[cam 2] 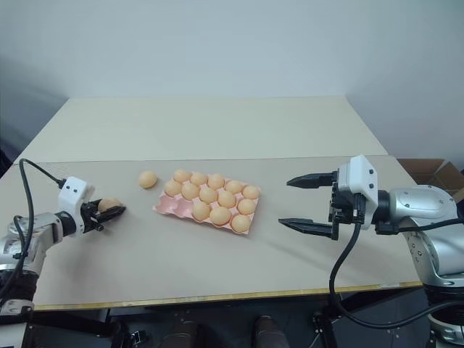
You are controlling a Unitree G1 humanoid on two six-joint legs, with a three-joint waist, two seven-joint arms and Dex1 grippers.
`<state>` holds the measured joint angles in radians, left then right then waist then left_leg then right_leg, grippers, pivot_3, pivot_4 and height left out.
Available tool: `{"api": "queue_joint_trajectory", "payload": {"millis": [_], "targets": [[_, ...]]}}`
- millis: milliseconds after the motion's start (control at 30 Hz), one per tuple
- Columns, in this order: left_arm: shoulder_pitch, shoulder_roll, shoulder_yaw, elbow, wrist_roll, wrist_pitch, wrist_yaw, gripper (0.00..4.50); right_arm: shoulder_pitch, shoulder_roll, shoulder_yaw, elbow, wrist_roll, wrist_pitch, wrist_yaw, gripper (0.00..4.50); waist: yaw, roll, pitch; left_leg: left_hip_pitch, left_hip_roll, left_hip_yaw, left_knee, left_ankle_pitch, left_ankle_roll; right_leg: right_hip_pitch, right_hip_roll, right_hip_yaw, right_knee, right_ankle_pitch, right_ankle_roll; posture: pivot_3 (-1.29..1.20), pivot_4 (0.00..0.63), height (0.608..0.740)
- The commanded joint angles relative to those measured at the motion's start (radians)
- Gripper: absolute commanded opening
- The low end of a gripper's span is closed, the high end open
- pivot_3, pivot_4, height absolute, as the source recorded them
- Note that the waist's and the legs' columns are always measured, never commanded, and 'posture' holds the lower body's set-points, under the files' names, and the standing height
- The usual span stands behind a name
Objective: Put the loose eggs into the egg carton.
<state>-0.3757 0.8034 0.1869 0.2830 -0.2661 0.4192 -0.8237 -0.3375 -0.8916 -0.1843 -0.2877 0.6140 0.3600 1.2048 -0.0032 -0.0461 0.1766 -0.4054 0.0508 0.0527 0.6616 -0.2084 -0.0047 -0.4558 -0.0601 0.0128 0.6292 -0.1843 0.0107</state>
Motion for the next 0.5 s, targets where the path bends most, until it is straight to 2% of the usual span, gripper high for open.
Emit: {"api": "queue_joint_trajectory", "payload": {"millis": [33,167,267,400,500], "targets": [[-0.011,0.022,0.029,-0.183,-0.090,-0.007,-0.097,2.29,-0.007,-0.001,-0.033,-0.023,0.018,-0.009,-0.010,4.50,0.003,0.000,0.000,0.000,0.000,0.000,0.000,0.000,0.000,0.000,0.000,0.000,0.000,0.000,0.000,0.00,0.150,0.740],[-0.077,-0.049,-0.063,-0.252,-0.122,-0.011,-0.159,2.29,-0.016,0.011,-0.017,-0.019,0.010,-0.018,-0.017,4.50,0.012,0.000,0.000,0.000,-0.001,0.000,0.000,0.000,0.000,0.000,0.000,0.000,0.000,0.000,0.000,0.00,0.150,0.740],[-0.123,-0.102,-0.137,-0.234,-0.095,-0.037,-0.189,2.29,-0.023,0.018,-0.011,-0.021,0.006,-0.016,-0.025,4.50,0.015,0.000,0.000,0.001,-0.001,0.000,0.000,0.000,0.000,0.001,0.000,0.000,0.000,0.000,0.000,0.00,0.150,0.740],[-0.163,-0.127,-0.200,-0.193,-0.072,-0.039,-0.229,2.29,-0.015,0.012,-0.027,-0.041,0.014,-0.007,-0.038,4.50,0.002,0.000,0.000,0.000,-0.001,0.000,0.000,0.000,0.000,0.000,0.001,0.001,0.000,0.000,0.000,0.00,0.150,0.740],[-0.188,-0.127,-0.207,-0.163,-0.080,-0.007,-0.245,2.97,0.003,0.007,-0.043,-0.058,0.020,-0.001,-0.048,4.50,-0.003,0.000,0.000,0.000,-0.001,-0.001,0.000,0.000,0.000,0.000,0.001,0.001,0.000,0.000,0.000,0.00,0.150,0.740]]}}
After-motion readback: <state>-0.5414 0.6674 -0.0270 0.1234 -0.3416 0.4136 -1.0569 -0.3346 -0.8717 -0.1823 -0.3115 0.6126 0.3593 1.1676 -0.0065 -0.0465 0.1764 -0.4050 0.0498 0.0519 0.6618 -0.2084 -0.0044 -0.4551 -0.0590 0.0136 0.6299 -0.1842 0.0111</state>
